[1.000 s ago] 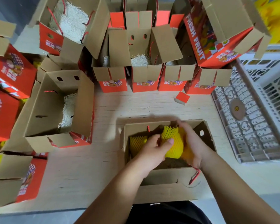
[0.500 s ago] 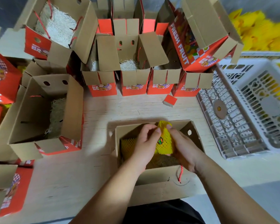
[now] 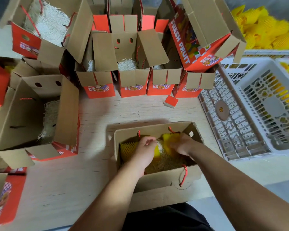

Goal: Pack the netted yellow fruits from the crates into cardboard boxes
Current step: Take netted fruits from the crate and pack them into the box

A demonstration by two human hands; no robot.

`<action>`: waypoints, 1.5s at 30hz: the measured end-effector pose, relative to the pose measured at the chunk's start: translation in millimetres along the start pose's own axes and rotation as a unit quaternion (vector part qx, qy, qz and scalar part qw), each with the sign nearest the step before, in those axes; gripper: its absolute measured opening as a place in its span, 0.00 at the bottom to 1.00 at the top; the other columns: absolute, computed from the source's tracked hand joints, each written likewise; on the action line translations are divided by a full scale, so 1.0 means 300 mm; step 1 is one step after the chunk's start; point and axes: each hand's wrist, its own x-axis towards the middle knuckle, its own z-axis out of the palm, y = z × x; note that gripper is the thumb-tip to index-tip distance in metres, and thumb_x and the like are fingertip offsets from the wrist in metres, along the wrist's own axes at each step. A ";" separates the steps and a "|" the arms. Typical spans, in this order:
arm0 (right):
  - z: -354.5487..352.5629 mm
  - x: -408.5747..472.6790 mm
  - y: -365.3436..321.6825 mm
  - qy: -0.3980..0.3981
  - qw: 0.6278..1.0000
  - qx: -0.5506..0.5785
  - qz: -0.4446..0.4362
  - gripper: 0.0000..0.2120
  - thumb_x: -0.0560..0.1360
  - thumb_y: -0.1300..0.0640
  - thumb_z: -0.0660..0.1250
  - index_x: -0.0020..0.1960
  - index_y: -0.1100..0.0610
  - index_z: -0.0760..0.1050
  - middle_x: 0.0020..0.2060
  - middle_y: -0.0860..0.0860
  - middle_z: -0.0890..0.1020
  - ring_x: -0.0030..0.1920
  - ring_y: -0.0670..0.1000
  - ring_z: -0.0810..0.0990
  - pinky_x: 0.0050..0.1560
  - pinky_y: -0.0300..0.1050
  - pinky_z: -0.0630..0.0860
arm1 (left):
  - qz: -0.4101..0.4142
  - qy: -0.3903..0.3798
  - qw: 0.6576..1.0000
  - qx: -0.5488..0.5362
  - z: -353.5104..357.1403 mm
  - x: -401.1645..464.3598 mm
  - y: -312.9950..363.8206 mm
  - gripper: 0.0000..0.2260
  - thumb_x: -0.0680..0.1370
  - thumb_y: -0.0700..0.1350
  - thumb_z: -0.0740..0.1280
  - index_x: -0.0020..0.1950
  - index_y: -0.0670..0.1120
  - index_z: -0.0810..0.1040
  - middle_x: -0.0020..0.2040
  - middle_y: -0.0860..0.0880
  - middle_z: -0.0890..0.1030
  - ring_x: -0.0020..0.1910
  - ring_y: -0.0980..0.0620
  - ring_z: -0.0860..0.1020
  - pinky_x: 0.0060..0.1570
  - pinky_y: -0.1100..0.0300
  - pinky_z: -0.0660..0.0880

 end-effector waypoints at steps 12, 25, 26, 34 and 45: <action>-0.094 -0.122 0.064 0.109 0.969 0.029 -0.220 0.19 0.81 0.52 0.63 0.71 0.44 0.72 0.61 0.47 0.82 0.62 0.51 0.80 0.59 0.42 0.74 | 0.138 0.008 0.990 -0.003 0.224 -0.042 0.141 0.08 0.85 0.43 0.63 0.56 0.51 0.82 0.57 0.51 0.83 0.58 0.54 0.80 0.62 0.60 0.75; -0.755 -0.067 0.658 0.274 0.901 0.139 -0.306 0.22 0.80 0.62 0.64 0.73 0.52 0.72 0.63 0.48 0.81 0.61 0.46 0.80 0.62 0.42 0.76 | 0.265 -0.050 0.956 0.116 1.121 0.031 0.434 0.07 0.80 0.41 0.65 0.51 0.50 0.81 0.44 0.55 0.84 0.45 0.65 0.81 0.42 0.71 0.73; -0.809 -0.045 0.725 0.279 0.900 0.151 -0.299 0.22 0.80 0.61 0.64 0.74 0.51 0.71 0.64 0.47 0.80 0.61 0.45 0.81 0.61 0.41 0.77 | 0.268 -0.065 0.953 0.126 1.187 0.052 0.447 0.06 0.81 0.43 0.65 0.52 0.52 0.81 0.46 0.57 0.85 0.47 0.64 0.82 0.45 0.67 0.76; -1.336 0.132 1.194 0.436 0.867 0.133 -0.201 0.20 0.78 0.66 0.65 0.69 0.58 0.75 0.60 0.57 0.81 0.59 0.60 0.81 0.59 0.57 0.77 | 0.394 0.065 0.795 0.457 1.374 0.212 0.426 0.08 0.82 0.48 0.66 0.59 0.55 0.82 0.54 0.58 0.84 0.47 0.59 0.81 0.49 0.59 0.79; -1.549 0.499 1.399 0.239 0.966 -0.083 0.051 0.35 0.79 0.40 0.66 0.77 0.55 0.59 0.73 0.63 0.65 0.71 0.68 0.66 0.69 0.62 0.67 | 0.362 0.002 0.725 0.585 1.319 0.401 0.581 0.07 0.82 0.45 0.64 0.54 0.52 0.82 0.45 0.58 0.81 0.44 0.55 0.80 0.52 0.54 0.76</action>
